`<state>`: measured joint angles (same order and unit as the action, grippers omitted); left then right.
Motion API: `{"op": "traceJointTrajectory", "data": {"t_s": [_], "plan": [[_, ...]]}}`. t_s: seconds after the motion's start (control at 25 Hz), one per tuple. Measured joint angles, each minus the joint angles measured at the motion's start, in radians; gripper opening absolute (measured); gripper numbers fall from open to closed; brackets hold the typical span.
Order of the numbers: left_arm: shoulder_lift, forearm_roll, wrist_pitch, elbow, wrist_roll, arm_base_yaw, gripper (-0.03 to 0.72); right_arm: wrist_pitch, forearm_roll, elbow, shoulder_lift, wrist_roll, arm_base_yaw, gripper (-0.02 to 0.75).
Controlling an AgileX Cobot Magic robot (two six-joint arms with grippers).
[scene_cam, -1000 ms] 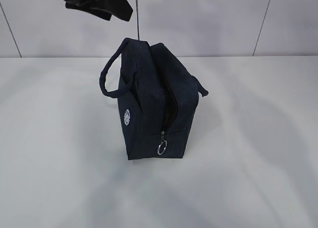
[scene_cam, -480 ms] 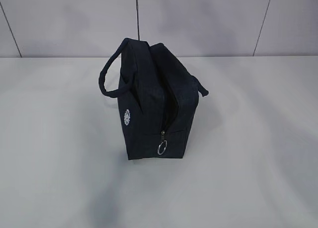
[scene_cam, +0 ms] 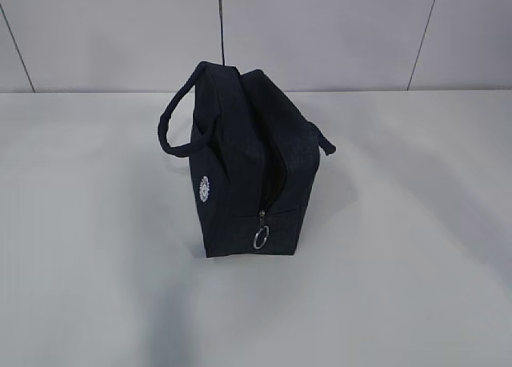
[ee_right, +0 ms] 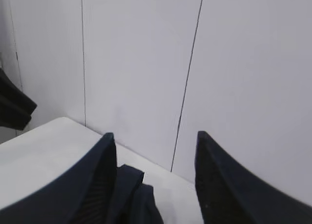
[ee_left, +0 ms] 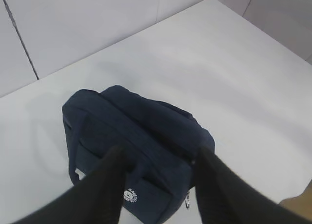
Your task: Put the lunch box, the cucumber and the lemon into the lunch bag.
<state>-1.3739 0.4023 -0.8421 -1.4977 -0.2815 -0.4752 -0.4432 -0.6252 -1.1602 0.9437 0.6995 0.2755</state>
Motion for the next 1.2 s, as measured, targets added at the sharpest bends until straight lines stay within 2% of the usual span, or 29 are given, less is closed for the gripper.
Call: {"op": "traceJointTrajectory", "data": {"t_s": [0.32,0.52,0.68,0.92,1.04,1.2], "plan": [[0.234,0.024,0.172,0.381,0.0,-0.032,0.321,0.01,-0.074,0.278,-0.131,0.004,0.0,0.39],[0.309,0.039,0.214,0.535,0.0,-0.032,0.321,-0.015,-0.151,0.397,-0.136,0.004,0.0,0.39],[0.323,0.041,0.223,0.566,0.0,-0.032,0.321,-0.017,-0.173,0.416,-0.118,0.015,0.0,0.39],[0.323,0.052,0.23,0.568,0.0,-0.032,0.321,-0.015,-0.283,0.416,-0.091,0.07,0.0,0.39],[0.323,0.054,0.233,0.568,0.0,-0.032,0.321,-0.12,-0.328,0.416,-0.035,0.216,0.0,0.39],[0.323,0.058,0.235,0.568,-0.001,-0.032,0.321,-0.267,-0.48,0.416,0.098,0.486,0.0,0.39]]}}
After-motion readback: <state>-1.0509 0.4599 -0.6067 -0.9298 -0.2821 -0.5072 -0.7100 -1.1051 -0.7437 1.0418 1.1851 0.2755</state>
